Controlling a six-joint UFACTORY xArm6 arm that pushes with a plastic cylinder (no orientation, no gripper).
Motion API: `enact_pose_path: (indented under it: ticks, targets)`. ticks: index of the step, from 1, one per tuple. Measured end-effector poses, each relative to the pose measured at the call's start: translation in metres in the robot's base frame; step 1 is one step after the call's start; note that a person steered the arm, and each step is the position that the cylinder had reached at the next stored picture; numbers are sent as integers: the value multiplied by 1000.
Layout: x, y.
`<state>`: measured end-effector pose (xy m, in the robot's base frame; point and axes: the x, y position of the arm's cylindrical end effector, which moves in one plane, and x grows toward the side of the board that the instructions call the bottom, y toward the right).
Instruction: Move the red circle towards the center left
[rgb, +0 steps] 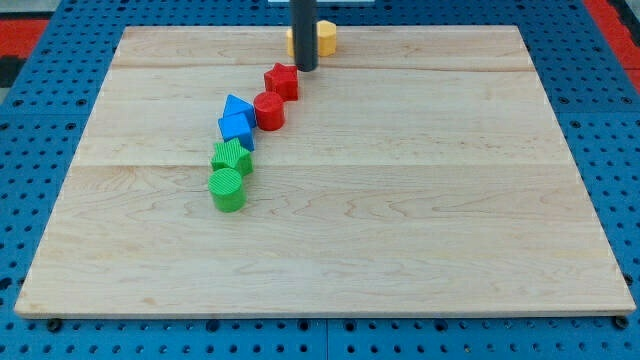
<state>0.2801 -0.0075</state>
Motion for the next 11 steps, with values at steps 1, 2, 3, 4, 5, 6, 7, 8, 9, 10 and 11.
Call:
enact_pose_path:
  ticks: [1,2,3,4,5,6,7,8,9,10,11]
  targets:
    - [28,24]
    - [71,26]
    - [114,24]
    - [134,16]
    - [131,-3]
    - [122,-22]
    - [104,-27]
    - [86,-33]
    - [65,-46]
    - [44,-63]
    - [35,-84]
